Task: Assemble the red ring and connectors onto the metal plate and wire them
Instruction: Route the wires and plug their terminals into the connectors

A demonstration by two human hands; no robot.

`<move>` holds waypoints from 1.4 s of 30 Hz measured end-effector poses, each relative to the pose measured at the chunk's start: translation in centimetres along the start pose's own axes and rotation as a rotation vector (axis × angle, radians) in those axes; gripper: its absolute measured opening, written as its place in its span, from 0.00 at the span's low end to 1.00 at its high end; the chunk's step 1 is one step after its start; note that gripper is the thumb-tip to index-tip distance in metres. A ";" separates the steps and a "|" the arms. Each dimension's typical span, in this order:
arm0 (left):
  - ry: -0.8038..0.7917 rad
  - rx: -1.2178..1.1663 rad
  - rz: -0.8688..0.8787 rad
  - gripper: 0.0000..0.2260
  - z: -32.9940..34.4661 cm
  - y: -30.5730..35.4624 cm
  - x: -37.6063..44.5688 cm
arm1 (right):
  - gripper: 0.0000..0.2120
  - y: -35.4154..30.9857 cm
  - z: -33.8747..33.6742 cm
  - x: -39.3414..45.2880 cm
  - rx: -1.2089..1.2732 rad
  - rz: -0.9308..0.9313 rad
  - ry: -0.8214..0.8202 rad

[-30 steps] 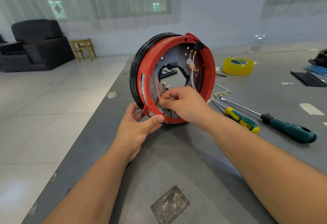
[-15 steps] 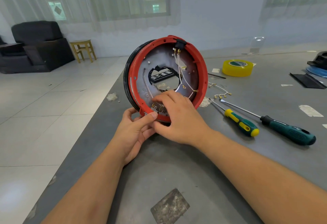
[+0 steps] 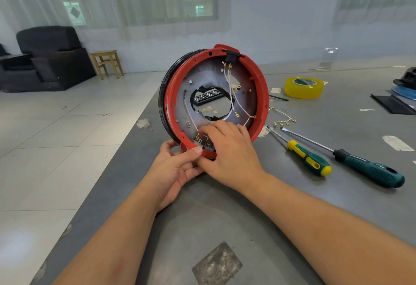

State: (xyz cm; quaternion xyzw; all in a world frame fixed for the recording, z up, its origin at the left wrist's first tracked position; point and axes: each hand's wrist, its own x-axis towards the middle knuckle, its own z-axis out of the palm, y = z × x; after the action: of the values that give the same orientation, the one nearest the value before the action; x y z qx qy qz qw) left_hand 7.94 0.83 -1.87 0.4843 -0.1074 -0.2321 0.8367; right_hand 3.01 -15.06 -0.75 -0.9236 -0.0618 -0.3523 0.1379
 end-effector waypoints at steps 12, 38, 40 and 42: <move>0.024 -0.018 0.019 0.33 0.4 0.2 -0.3 | 0.19 -0.3 -0.1 0.2 -0.010 -0.021 0.023; -0.033 -0.018 0.053 0.32 0.1 0.1 -0.4 | 0.04 0.6 -1.9 3.2 0.275 0.174 -0.113; -0.028 -0.013 0.052 0.31 0.1 0.0 -0.4 | 0.03 0.5 -2.0 3.1 0.250 0.161 -0.107; -0.032 -0.011 0.049 0.29 0.0 0.0 -0.3 | 0.03 0.4 -2.1 3.1 0.197 0.130 -0.077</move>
State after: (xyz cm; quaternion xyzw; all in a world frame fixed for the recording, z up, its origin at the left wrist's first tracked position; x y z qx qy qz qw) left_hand 7.64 0.98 -1.86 0.4732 -0.1312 -0.2198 0.8429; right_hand 4.08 -16.02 2.71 -0.9204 -0.0415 -0.2994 0.2480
